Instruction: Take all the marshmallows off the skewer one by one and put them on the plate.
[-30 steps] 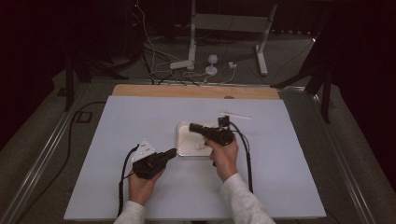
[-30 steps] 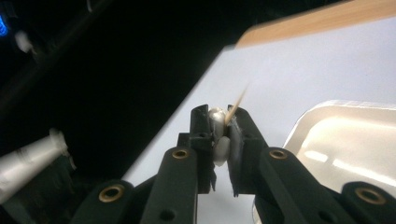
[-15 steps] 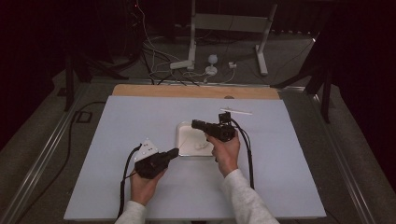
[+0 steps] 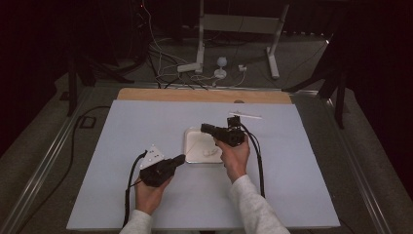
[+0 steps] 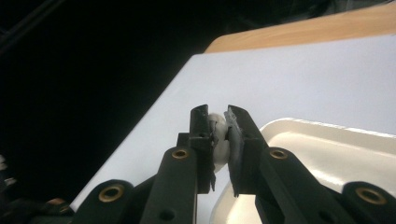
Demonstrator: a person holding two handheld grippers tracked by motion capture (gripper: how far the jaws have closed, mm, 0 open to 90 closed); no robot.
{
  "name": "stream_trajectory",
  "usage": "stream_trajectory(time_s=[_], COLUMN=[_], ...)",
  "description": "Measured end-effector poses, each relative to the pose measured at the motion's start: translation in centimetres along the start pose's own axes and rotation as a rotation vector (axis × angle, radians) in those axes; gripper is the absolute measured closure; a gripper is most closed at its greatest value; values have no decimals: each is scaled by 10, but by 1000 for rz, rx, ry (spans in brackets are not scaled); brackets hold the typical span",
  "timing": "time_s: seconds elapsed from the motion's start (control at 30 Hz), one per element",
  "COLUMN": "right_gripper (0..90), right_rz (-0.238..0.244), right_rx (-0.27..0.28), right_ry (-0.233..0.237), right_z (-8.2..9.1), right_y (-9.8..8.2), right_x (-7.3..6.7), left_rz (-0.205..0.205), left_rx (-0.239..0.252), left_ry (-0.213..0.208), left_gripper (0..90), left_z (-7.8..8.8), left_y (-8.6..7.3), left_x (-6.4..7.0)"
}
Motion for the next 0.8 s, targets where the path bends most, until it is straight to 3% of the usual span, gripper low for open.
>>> stream_trajectory(time_s=[0.17, 0.2, 0.23, 0.27, 0.37, 0.43, 0.8], right_gripper=[840, 842, 843, 842, 836, 832, 803], right_rz=[-4, -7, -40, -55, -11, 13, 26], right_rx=[21, 46, 77, 87, 62, 46, 2], right_ry=[-36, -94, -96, -95, -89, -80, -51], right_z=[6, 10, 16, 23, 33, 33, 30], right_y=[3, 5, 9, 12, 18, 17, 12], right_x=[6, 9, 16, 22, 24, 24, 27], left_rz=[-10, -3, 6, 20, 58, 56, 58], left_rx=[-17, -17, -11, -4, 24, 20, 4], left_ry=[3, 3, 3, -1, -6, -6, -6], left_gripper=[900, 900, 900, 900, 900, 900, 900], left_z=[0, 3, 5, 8, 9, 8, 4], left_y=[-2, -3, -4, -3, -1, -1, -2], left_x=[0, -2, -5, -9, -14, -12, -12])
Point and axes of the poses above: each handheld gripper's, and its own axes: z roughly backward along the jaws, y roughly out of its top, x roughly to its right, the point moved 1 cm from there along -z, roughly forward along the jaws, and after that the axes turned 10 degrees about z, right-handed, at the moved point
